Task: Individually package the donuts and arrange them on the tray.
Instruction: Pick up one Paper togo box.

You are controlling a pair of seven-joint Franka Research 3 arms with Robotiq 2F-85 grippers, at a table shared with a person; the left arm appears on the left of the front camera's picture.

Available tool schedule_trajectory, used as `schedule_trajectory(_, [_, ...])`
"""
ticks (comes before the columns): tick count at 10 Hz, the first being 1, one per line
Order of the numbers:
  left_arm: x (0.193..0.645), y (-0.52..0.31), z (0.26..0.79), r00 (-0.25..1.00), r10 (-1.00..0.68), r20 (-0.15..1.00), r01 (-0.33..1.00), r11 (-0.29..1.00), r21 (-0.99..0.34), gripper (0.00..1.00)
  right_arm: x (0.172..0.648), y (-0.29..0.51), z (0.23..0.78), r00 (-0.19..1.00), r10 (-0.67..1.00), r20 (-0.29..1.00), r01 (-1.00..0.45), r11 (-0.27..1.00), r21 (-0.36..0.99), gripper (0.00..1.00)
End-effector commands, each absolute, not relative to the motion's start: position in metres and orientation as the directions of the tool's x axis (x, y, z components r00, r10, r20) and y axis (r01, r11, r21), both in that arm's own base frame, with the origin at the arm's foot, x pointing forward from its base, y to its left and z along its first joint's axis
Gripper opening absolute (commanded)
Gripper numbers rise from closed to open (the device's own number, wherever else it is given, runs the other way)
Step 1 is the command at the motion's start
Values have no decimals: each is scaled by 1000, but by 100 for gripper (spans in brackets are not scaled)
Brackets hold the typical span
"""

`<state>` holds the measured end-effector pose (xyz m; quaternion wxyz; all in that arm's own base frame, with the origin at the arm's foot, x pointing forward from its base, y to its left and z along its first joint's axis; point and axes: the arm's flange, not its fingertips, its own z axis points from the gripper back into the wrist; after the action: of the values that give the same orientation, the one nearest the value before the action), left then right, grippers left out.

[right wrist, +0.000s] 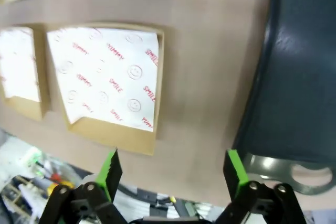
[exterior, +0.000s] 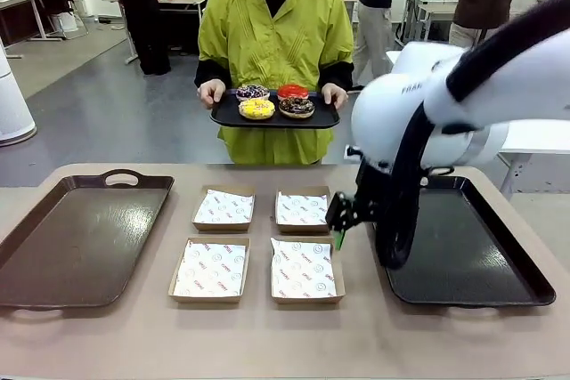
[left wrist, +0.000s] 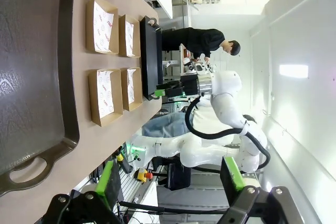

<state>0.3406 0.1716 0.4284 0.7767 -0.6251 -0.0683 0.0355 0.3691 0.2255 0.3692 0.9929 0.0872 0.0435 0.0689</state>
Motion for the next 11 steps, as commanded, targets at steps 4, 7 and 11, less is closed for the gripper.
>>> schedule_trajectory(4, [338,172,431,988,142,63,33,206,-978,100,369,225,369,987,144,-74,-129,975,179,100])
schedule_trajectory(7, [338,172,431,988,142,63,33,206,-978,100,369,225,369,987,144,-74,-129,975,179,100])
schedule_trajectory(11, [338,172,431,988,142,63,33,206,-978,100,379,258,353,999,43,-16,-42,997,67,100])
